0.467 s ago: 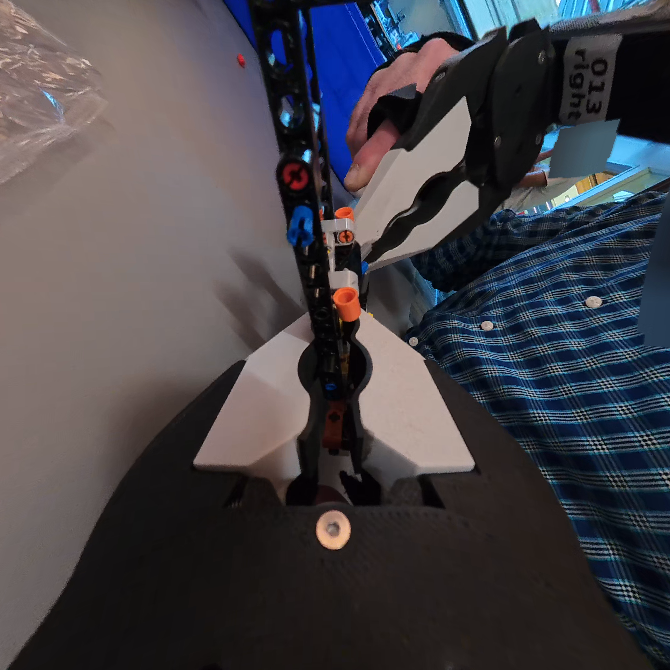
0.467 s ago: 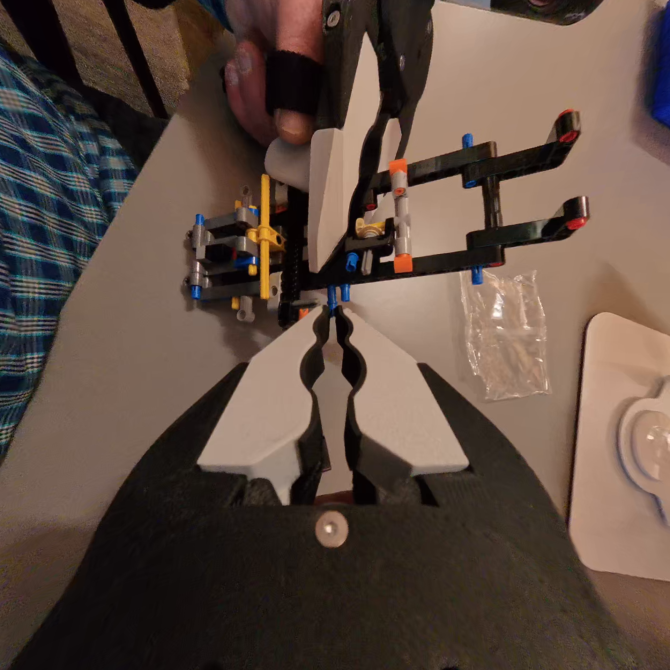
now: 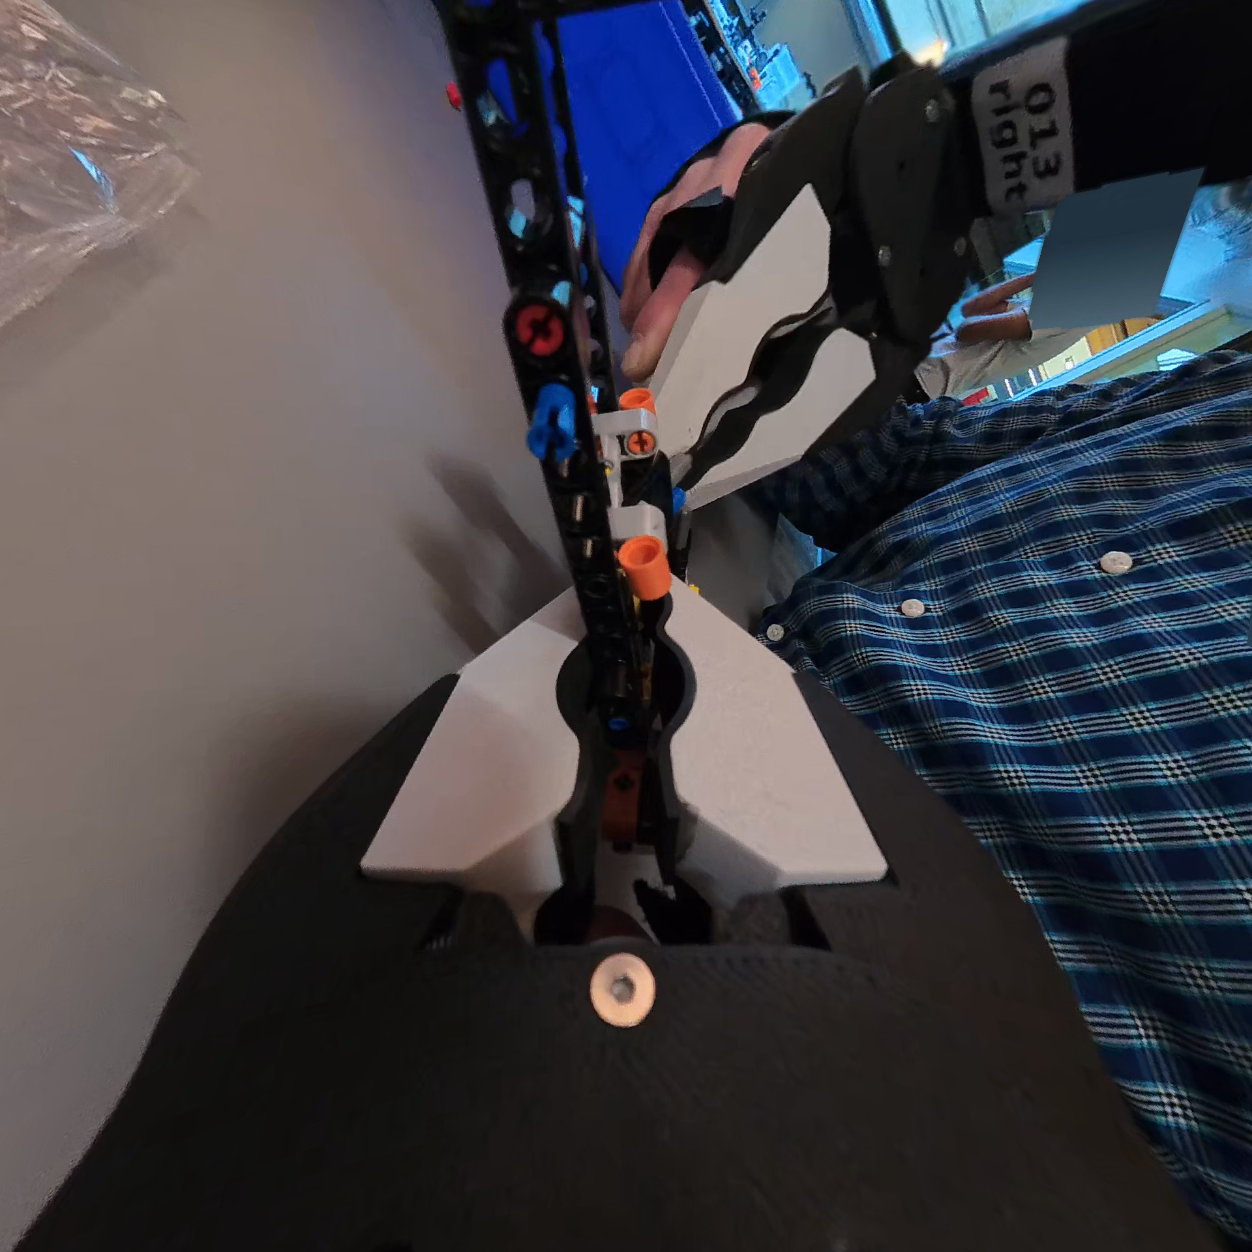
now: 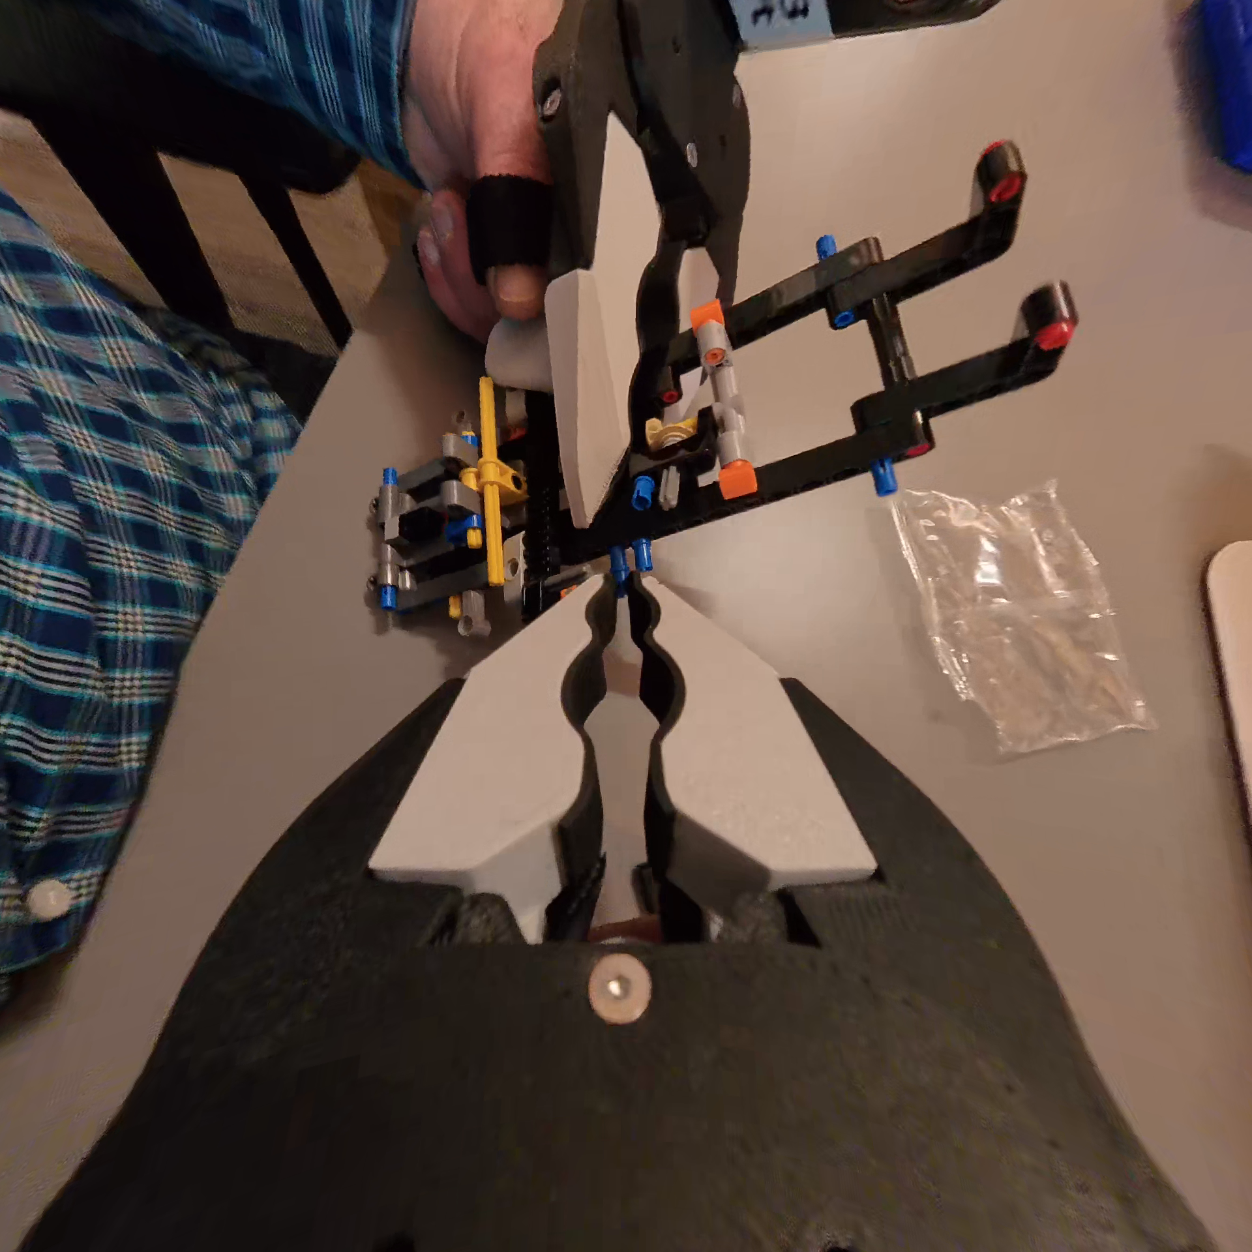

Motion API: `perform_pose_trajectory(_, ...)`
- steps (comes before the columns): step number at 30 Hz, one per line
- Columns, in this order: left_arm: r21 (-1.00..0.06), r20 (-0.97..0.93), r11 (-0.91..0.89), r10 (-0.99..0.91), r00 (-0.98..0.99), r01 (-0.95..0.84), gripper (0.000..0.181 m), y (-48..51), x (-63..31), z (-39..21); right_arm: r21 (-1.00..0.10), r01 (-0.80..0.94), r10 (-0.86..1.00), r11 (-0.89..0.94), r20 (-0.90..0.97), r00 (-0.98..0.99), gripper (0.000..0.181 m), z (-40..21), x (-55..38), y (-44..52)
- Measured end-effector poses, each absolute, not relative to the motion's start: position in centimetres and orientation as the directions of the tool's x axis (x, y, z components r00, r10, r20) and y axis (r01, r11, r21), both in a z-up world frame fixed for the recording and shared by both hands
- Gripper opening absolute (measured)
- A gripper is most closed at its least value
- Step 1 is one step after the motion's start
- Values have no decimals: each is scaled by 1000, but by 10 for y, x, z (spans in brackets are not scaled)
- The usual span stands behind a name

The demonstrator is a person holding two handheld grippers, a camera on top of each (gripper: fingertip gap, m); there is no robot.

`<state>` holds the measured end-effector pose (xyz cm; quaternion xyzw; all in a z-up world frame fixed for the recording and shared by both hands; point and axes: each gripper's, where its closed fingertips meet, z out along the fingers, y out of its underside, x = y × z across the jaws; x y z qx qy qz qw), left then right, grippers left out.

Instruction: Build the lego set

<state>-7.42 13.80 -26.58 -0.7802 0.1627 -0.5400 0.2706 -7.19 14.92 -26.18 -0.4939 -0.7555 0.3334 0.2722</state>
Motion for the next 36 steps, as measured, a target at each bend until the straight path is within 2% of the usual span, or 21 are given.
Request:
perform_pose_trajectory(1, -604, 753, -796, -553, 357, 42, 5, 137, -74, -264, -793, 554, 933, 253, 49, -355, 0, -260, -73, 148)
perform_pose_trajectory(7, -631, 734, -775, -577, 359, 43, 5, 138, -73, -261, -833, 545, 942, 89, -108, -319, 6, -258, -68, 151)
perform_pose_trajectory(15, -663, 711, -748, -611, 347, 40, 5, 135, -71, -257, -865, 490, 896, -104, -295, -331, 2, -256, -68, 144)
perform_pose_trajectory(36, -669, 703, -742, -618, 352, 35, 5, 135, -70, -257, -853, 483, 861, -199, -387, -328, 0, -256, -75, 139)
